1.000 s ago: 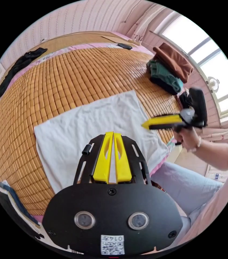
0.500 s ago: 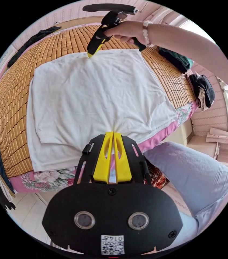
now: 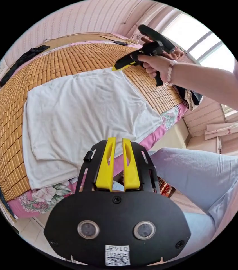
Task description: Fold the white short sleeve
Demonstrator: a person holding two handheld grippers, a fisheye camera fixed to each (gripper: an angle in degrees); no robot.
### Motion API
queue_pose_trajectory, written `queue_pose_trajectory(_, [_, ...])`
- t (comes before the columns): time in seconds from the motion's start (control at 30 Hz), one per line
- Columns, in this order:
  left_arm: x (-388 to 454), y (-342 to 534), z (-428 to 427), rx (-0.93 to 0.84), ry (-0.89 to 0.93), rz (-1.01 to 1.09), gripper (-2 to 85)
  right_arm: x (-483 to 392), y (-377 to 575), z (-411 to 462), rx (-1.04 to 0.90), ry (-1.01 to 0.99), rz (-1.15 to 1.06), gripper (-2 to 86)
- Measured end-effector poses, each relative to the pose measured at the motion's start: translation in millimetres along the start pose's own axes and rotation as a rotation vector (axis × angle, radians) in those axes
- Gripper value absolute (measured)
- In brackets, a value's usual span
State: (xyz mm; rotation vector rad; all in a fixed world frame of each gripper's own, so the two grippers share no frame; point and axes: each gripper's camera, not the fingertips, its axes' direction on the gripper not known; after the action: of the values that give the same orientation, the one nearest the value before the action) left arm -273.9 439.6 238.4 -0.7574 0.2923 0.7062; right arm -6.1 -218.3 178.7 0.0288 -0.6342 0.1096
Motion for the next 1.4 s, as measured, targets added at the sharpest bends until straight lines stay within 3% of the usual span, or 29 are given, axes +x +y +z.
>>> queue_pose_trajectory(0.07, [11, -6, 2, 0.047, 0.051, 0.042, 5.8, 34, 70, -21, -0.034, -0.019, 0.150, 3.9])
queue_pose_trajectory(0.27, [62, -28, 19, 0.146, -0.044, 0.155, 13.2, 71, 182, -29, -0.183, -0.147, 0.334, 8.1])
queue_pose_trajectory(0.43, [100, -38, 49, 0.084, -0.083, 0.214, 17.9, 96, 191, -16, -0.215, -0.289, 0.390, 3.7])
queue_pose_trajectory(0.6, [122, -42, 66, 0.081, -0.105, 0.266, 20.4, 117, 192, -34, -0.126, -0.491, 0.412, 1.0])
queue_pose_trajectory(0.73, [127, -50, 72, 0.085, -0.143, 0.255, 18.3, 126, 188, -58, -0.064, -0.615, 0.390, 0.6])
queue_pose_trajectory(0.87, [115, -57, 81, 0.028, -0.096, 0.137, 10.6, 132, 188, -63, -0.074, -0.676, 0.368, 0.9])
queue_pose_trajectory(1.03, [119, -56, 80, 0.042, -0.184, 0.167, 1.1, 151, 191, -72, -0.033, -0.710, 0.354, 3.2])
queue_pose_trajectory(1.17, [113, -56, 78, 0.040, -0.150, 0.149, -0.3, 191, 201, -80, 0.008, -0.542, 0.458, 12.5])
queue_pose_trajectory(1.4, [111, -48, 62, 0.074, -0.125, 0.139, -0.7, 238, 176, -53, 0.195, -0.726, 0.627, 13.6])
